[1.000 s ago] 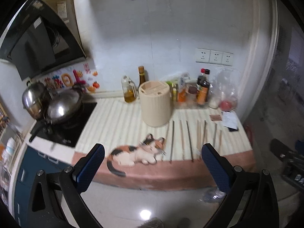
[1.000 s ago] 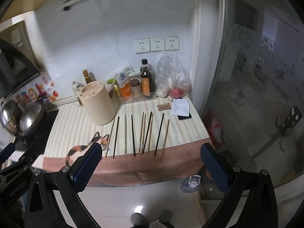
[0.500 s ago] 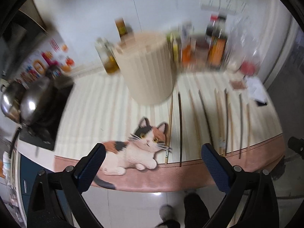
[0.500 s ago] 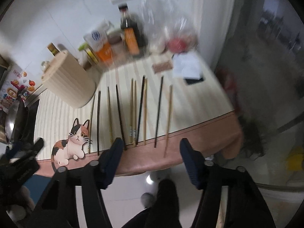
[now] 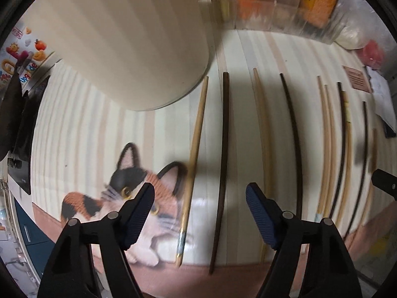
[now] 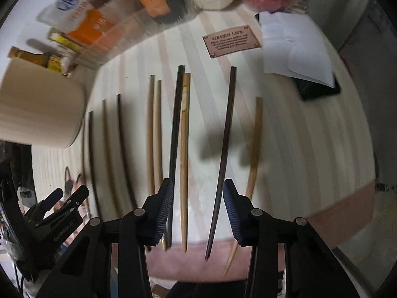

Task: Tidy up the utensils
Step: 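Lower the right tool to the chopsticks while the left tool lowers beside it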

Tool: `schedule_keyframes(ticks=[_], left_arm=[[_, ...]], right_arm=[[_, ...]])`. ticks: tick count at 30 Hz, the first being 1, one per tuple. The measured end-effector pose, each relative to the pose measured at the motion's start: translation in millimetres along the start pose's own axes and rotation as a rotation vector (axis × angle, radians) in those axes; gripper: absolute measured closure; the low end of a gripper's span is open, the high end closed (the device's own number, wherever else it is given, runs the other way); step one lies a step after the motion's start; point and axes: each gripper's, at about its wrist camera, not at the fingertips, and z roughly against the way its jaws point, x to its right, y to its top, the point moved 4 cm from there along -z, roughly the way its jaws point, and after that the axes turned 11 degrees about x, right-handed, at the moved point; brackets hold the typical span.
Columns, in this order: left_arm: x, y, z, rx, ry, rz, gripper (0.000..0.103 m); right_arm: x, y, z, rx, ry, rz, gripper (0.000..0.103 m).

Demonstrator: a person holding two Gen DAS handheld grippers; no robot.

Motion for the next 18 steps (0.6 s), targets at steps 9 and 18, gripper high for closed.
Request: schedule_keyframes(ticks=[9, 18], left_arm=[[13, 0, -18, -0.03, 0.012, -0.02, 0.076], [18, -1, -19, -0.029, 0.017, -0.021, 0.099]], right_arm=[[-13, 23, -41, -0.055, -0.034, 0.079, 0.067], [-33, 26, -49, -0.055, -0.051, 0.161, 0.094]])
